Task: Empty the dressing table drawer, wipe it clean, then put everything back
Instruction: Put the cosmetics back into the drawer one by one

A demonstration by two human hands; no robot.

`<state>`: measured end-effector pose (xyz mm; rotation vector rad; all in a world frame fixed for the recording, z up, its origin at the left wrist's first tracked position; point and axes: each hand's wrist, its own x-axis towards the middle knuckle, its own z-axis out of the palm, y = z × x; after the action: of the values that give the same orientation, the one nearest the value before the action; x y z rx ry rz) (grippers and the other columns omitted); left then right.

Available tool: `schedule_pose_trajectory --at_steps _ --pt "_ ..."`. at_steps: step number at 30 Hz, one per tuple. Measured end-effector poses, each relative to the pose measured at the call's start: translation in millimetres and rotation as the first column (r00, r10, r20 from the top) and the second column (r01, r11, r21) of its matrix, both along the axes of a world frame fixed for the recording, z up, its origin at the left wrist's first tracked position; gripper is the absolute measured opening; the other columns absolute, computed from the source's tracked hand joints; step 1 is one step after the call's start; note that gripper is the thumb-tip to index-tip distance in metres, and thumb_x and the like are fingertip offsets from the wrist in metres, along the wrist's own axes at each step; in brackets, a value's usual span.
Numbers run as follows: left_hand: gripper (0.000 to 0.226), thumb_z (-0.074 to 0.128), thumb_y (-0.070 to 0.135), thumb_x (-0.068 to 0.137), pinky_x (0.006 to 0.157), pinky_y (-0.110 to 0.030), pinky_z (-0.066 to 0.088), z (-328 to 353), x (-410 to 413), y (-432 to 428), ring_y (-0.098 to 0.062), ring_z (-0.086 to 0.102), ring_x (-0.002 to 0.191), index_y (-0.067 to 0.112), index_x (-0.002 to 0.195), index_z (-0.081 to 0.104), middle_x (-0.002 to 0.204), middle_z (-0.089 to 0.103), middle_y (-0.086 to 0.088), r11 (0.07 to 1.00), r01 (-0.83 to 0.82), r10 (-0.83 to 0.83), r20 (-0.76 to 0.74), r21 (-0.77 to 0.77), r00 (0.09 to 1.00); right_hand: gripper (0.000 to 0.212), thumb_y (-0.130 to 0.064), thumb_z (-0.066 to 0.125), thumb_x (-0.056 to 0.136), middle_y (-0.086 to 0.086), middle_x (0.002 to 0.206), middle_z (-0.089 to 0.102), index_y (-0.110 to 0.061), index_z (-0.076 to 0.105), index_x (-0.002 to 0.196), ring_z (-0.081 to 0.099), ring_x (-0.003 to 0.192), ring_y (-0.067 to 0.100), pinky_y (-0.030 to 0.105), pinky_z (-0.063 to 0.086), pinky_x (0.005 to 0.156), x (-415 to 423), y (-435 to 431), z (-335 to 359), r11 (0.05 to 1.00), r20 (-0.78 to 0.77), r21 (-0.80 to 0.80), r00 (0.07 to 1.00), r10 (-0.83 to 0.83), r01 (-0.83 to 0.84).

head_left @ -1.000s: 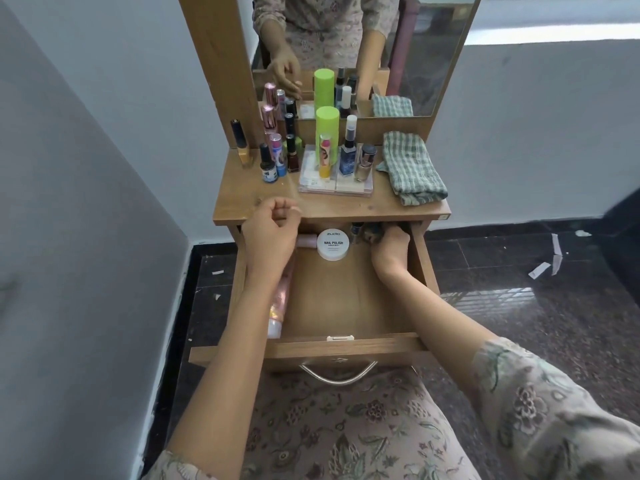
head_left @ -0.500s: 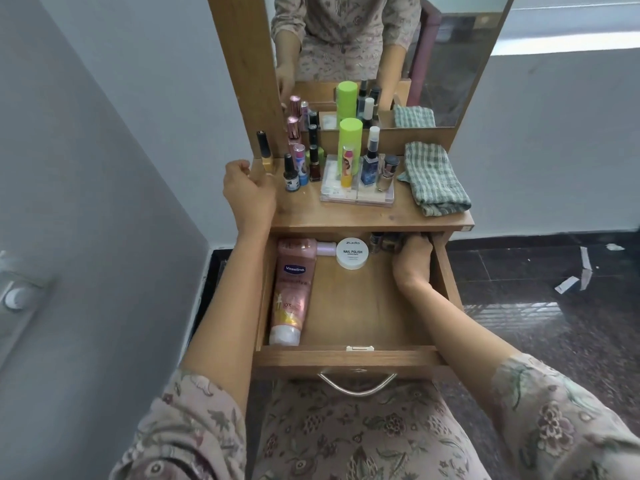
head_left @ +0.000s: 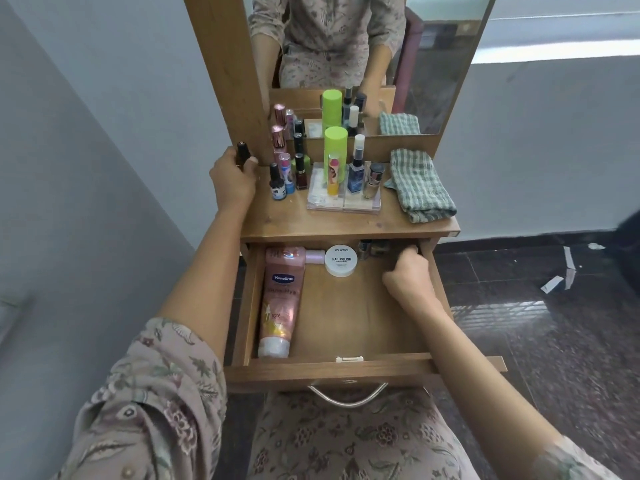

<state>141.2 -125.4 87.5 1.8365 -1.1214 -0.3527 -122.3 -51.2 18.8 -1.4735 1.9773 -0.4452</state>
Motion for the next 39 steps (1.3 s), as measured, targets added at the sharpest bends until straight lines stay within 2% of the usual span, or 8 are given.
schedule_pose_trajectory --at_steps 4,9,13,19,26,30,33,39 --pt "0.029 0.047 0.023 0.099 0.086 -0.016 0.041 5 2 18 -0.012 0.058 0.107 0.012 0.121 0.062 0.119 0.064 -0.002 0.994 -0.087 0.078 -0.112 -0.071 0.991 0.022 -0.002 0.048 0.088 0.021 0.115 0.055 0.002 0.047 0.110 0.050 0.109 0.034 0.031 0.038 0.087 1 19 8 0.981 -0.027 -0.190 0.999 0.038 -0.043" --pt "0.018 0.051 0.024 0.095 0.090 -0.043 0.055 12 -6 54 -0.015 0.067 0.098 0.026 0.095 0.069 0.099 0.070 0.005 0.993 -0.033 -0.013 -0.391 -0.112 0.920 0.014 -0.010 0.062 0.088 -0.002 0.096 0.068 -0.013 0.066 0.101 0.060 0.082 0.006 0.007 0.041 0.072 3 36 39 0.903 0.279 -0.426 0.941 0.190 -0.056" --pt "0.015 0.054 0.018 0.097 0.081 -0.038 0.058 15 -46 88 -0.020 0.070 0.094 0.019 0.100 0.069 0.099 0.073 -0.001 0.973 0.213 -0.222 -0.626 -0.090 0.748 0.027 -0.016 0.066 0.088 -0.005 0.107 0.069 -0.018 0.065 0.115 0.067 0.095 0.011 0.023 0.053 0.087 9 38 62 0.928 0.612 -0.368 0.736 0.290 -0.060" --pt "0.017 0.050 0.013 0.098 0.068 -0.030 0.060 13 -93 118 -0.017 0.070 0.090 0.016 0.104 0.066 0.095 0.071 -0.004 0.861 0.499 -0.402 -0.730 -0.097 0.552 0.040 -0.020 0.069 0.086 0.006 0.114 0.069 -0.017 0.060 0.125 0.066 0.106 0.021 0.044 0.051 0.096 3 44 61 0.936 0.730 -0.294 0.586 0.352 -0.195" --pt "0.015 0.061 0.011 0.092 0.073 -0.028 0.059 -15 -131 123 -0.010 0.068 0.082 0.016 0.105 0.066 0.086 0.069 0.002 0.885 0.460 -0.394 -0.640 -0.071 0.660 0.025 -0.010 0.070 0.083 0.011 0.096 0.072 -0.013 0.065 0.107 0.070 0.089 0.021 0.040 0.055 0.089 -12 49 41 0.966 0.683 -0.227 0.687 0.249 -0.125" --pt "0.011 0.064 0.018 0.091 0.081 -0.034 0.059 -48 -141 123 -0.015 0.068 0.091 0.021 0.101 0.066 0.091 0.068 0.004 0.914 0.405 -0.346 -0.508 0.007 0.789 0.026 -0.003 0.067 0.082 0.010 0.095 0.068 -0.009 0.060 0.106 0.066 0.094 0.022 0.043 0.052 0.094 -17 46 8 0.995 0.716 0.020 0.693 -0.084 0.099" --pt "0.015 0.067 0.024 0.087 0.088 -0.044 0.055 -67 -143 118 -0.012 0.064 0.084 0.018 0.101 0.066 0.087 0.066 0.007 0.905 0.409 -0.325 -0.433 0.116 0.841 0.038 -0.012 0.069 0.082 0.004 0.103 0.062 -0.009 0.055 0.117 0.061 0.099 0.021 0.033 0.051 0.089 -18 38 -7 0.965 0.523 0.112 0.811 -0.260 0.237" --pt "0.018 0.063 0.026 0.091 0.092 -0.045 0.052 -81 -149 118 -0.024 0.065 0.093 0.011 0.100 0.064 0.089 0.066 -0.003 0.887 0.410 -0.285 -0.445 0.215 0.849 0.045 -0.019 0.058 0.092 0.014 0.124 0.054 -0.007 0.042 0.131 0.055 0.108 0.028 0.033 0.045 0.079 -7 21 -6 0.953 0.269 0.229 0.928 -0.257 0.198"
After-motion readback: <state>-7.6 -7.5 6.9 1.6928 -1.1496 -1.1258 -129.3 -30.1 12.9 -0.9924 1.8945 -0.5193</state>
